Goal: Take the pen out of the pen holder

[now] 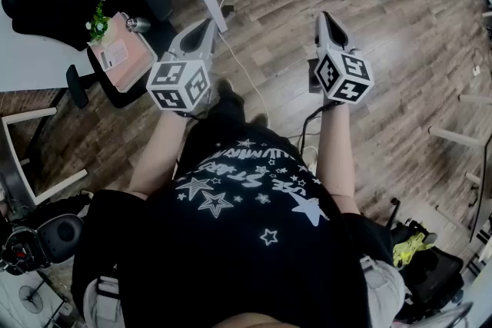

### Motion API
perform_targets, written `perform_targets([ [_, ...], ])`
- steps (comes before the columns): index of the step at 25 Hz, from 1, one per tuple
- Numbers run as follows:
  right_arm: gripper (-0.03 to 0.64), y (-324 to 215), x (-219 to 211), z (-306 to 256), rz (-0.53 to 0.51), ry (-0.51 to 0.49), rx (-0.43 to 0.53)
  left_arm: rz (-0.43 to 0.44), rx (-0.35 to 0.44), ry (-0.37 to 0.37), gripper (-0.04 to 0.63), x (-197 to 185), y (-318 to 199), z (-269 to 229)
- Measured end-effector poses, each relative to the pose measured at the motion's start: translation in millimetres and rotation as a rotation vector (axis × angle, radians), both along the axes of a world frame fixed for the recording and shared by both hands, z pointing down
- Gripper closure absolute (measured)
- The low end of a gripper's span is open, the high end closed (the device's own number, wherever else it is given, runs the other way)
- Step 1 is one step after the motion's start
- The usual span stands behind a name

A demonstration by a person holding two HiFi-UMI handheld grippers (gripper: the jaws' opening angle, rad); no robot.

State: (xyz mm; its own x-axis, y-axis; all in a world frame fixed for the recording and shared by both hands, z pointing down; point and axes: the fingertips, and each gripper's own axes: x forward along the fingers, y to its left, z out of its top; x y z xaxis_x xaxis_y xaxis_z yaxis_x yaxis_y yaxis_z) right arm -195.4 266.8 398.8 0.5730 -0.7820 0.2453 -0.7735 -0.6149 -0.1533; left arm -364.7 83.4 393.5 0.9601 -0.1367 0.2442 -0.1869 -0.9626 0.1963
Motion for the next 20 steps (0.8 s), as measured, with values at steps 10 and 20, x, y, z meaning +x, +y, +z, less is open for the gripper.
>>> perform_targets([
  [10, 0.612, 24.6, -20.7, -0.3, -0.002, -0.005, -0.02, 0.009, 0.017, -0.023, 0.586, -15.4, 18.5, 0.9],
  [20, 0.524, 32.8, -20.6, 5.6, -0.035, -0.03, 0.041, -0.005, 0.042, -0.029, 0.586, -18.4, 29.5, 2.5],
])
